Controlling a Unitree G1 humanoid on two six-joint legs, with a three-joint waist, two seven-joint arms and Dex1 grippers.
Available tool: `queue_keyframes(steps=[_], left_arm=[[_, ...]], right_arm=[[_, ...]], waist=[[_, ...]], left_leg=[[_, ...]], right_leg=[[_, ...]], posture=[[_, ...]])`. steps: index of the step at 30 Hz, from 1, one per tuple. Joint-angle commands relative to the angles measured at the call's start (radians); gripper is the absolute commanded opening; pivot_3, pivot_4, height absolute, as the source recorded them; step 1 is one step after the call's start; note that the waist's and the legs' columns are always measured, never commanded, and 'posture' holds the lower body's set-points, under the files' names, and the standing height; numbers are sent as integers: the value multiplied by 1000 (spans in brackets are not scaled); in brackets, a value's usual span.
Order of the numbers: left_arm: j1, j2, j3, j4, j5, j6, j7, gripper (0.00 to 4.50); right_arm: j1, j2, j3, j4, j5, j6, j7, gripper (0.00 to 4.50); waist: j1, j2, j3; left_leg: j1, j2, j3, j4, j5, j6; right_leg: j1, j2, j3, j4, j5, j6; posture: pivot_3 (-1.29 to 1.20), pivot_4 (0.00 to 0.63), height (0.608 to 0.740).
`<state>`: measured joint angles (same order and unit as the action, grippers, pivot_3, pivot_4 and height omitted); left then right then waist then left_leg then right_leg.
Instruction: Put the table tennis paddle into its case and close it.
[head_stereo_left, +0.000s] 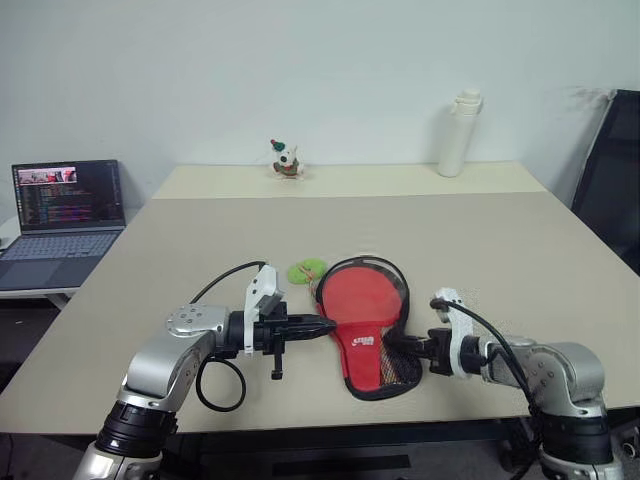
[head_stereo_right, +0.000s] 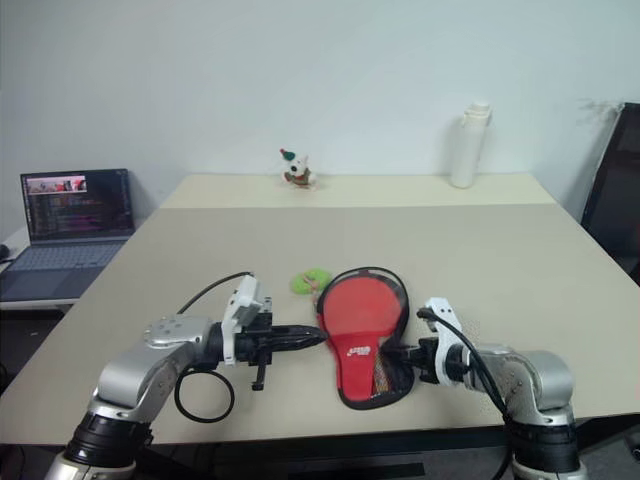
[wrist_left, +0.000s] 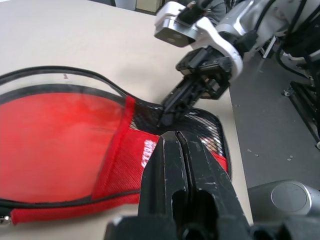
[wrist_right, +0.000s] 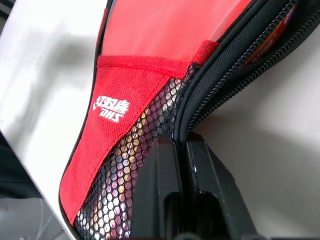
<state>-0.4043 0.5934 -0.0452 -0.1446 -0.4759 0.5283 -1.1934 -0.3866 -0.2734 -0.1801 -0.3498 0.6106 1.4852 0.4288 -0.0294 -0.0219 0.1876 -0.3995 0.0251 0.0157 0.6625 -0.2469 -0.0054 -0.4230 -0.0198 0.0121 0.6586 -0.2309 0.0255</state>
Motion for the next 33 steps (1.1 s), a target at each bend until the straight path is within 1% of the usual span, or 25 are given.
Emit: queue_keyframes(steps=[1,5,8,17,26,30,33], left_arm=[[-17,8,-1,-3,-18,-21,-18,0],[-17,11,-4,1,-18,-25,-26,0],[-16,13,-3,5,-15,-28,-29,0],[-4,18,-1,4,-15,-34,-26,0],[0,16,-5,10,-10,-45,-26,0],[7,16,-8,9,-9,-53,-24,0],[11,18,-6,8,-8,-56,-24,0]], right_arm=[[31,70,-28,-91,42,55,-34,11],[47,141,-30,-124,39,86,-67,11],[57,157,-30,-134,36,96,-77,11],[86,93,-34,-111,27,74,-66,11],[93,99,-28,-123,32,72,-85,11],[101,115,-45,-155,41,92,-100,970],[117,104,-57,-195,54,106,-100,1972]], waist=[[0,0,0],[-2,0,0],[-3,0,0],[-2,0,0],[-2,0,0],[-2,0,0],[-1,0,0]], left_leg=[[0,0,0,0,0,0],[0,0,0,0,0,0],[0,0,0,0,0,0],[0,0,0,0,0,0],[0,0,0,0,0,0],[0,0,0,0,0,0],[0,0,0,0,0,0]], right_leg=[[0,0,0,0,0,0],[0,0,0,0,0,0],[0,0,0,0,0,0],[0,0,0,-1,0,0],[0,0,0,-1,0,0],[0,0,0,-1,0,0],[0,0,0,-1,0,0]], posture=[[0,150,740],[0,150,740],[0,150,740],[0,150,740],[0,150,740],[0,150,740],[0,150,740]])
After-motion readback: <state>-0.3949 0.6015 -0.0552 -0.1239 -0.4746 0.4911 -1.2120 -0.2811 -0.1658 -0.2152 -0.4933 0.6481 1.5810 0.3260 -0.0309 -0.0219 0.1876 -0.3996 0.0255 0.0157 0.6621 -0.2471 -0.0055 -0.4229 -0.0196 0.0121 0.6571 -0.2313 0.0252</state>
